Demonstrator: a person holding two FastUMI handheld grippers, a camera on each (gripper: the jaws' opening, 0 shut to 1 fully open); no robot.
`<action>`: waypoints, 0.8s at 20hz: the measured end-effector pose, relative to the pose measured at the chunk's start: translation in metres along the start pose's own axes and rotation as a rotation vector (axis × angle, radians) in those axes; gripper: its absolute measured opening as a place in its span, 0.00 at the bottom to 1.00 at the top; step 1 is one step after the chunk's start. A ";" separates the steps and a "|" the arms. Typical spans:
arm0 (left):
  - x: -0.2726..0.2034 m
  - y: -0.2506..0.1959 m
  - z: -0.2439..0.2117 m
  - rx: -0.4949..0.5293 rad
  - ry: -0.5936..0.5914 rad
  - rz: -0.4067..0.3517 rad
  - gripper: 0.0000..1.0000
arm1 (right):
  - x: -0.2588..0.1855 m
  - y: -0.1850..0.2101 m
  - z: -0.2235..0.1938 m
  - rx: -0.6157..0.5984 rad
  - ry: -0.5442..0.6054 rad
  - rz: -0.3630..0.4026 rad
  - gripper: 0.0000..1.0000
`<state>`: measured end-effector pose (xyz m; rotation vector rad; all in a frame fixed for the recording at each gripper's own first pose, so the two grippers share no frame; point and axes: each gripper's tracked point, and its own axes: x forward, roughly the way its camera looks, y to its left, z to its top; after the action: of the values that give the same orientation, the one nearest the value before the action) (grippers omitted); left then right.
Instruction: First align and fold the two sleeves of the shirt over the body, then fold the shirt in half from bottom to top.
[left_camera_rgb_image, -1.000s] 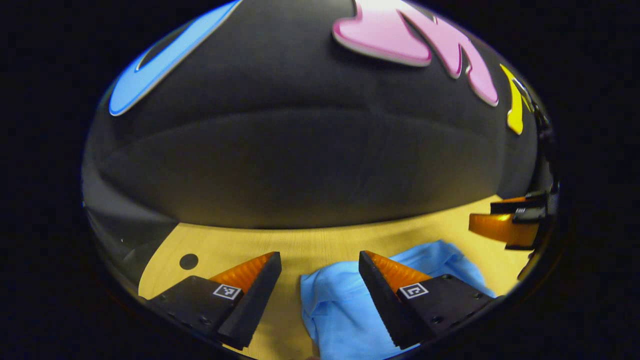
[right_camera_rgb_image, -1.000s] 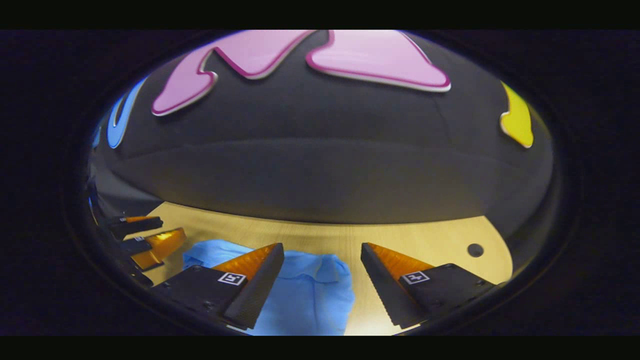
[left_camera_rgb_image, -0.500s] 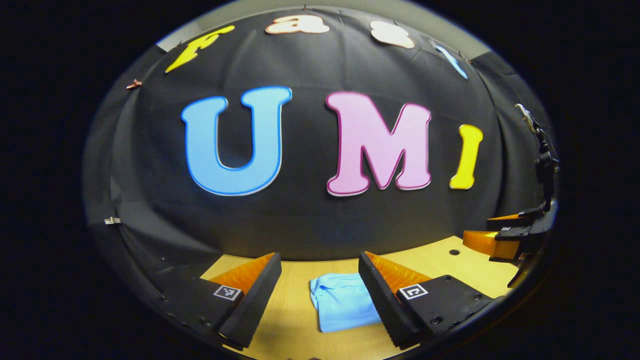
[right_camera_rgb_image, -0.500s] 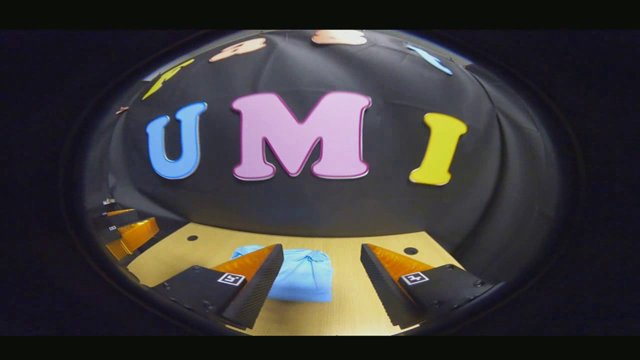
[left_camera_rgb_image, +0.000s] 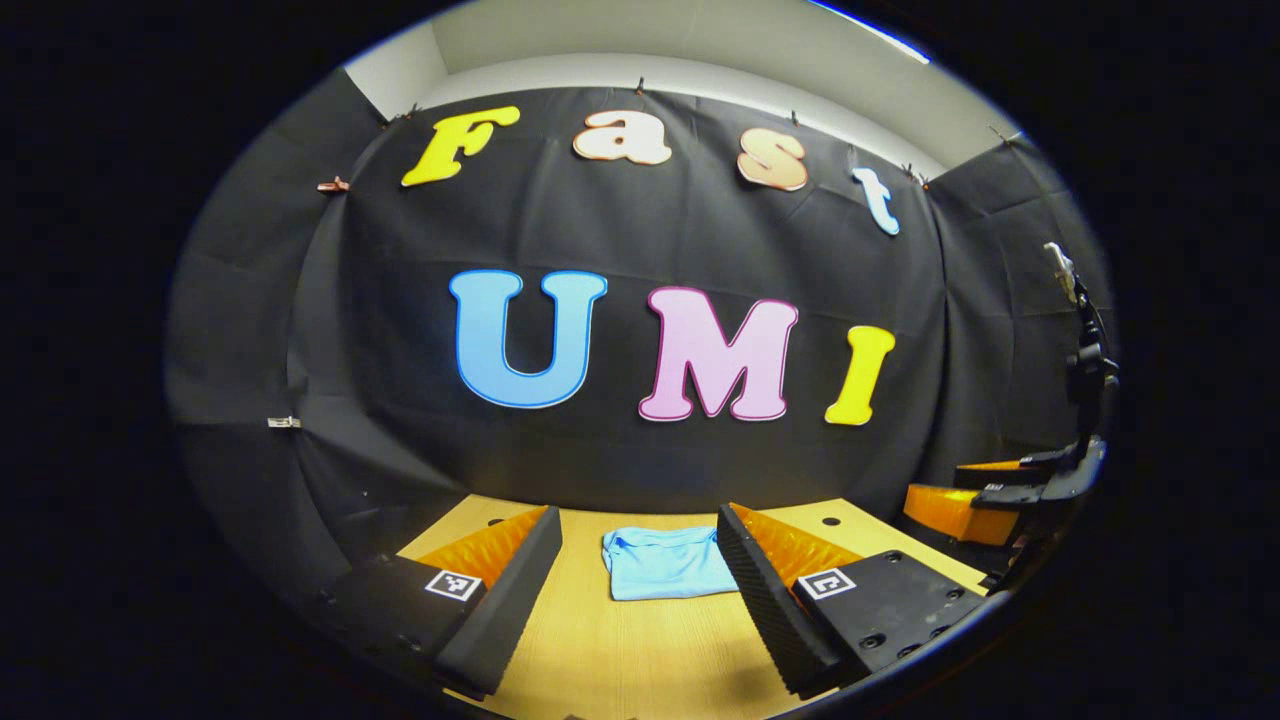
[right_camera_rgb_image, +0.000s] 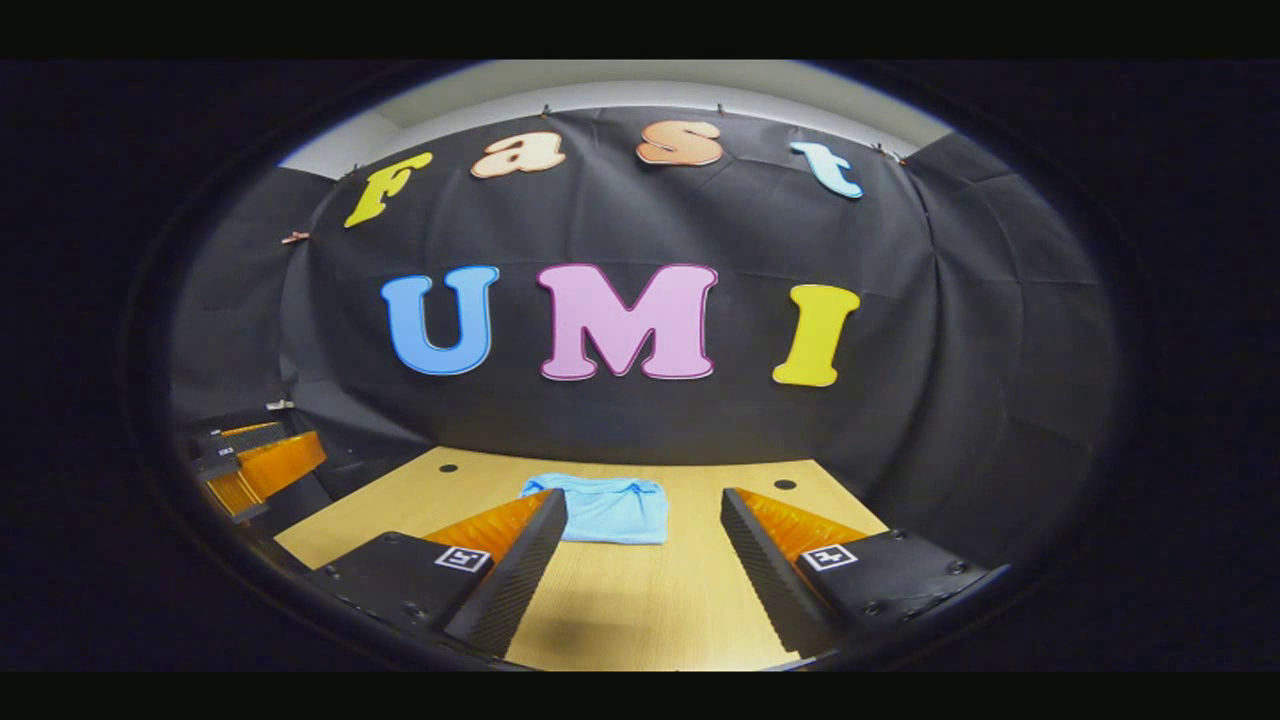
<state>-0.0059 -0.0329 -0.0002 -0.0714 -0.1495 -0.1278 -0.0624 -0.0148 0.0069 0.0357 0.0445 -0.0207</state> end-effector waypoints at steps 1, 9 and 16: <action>-0.013 0.000 -0.005 0.007 -0.005 -0.002 0.99 | -0.014 0.003 -0.005 0.004 -0.001 0.005 0.96; -0.052 -0.002 -0.017 0.044 0.031 -0.016 0.99 | -0.054 -0.006 -0.024 0.038 0.023 -0.021 0.96; -0.045 -0.013 -0.008 0.023 0.021 -0.023 0.99 | -0.056 -0.008 -0.023 0.045 0.015 -0.015 0.96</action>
<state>-0.0504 -0.0409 -0.0140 -0.0450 -0.1306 -0.1493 -0.1191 -0.0212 -0.0135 0.0806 0.0591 -0.0364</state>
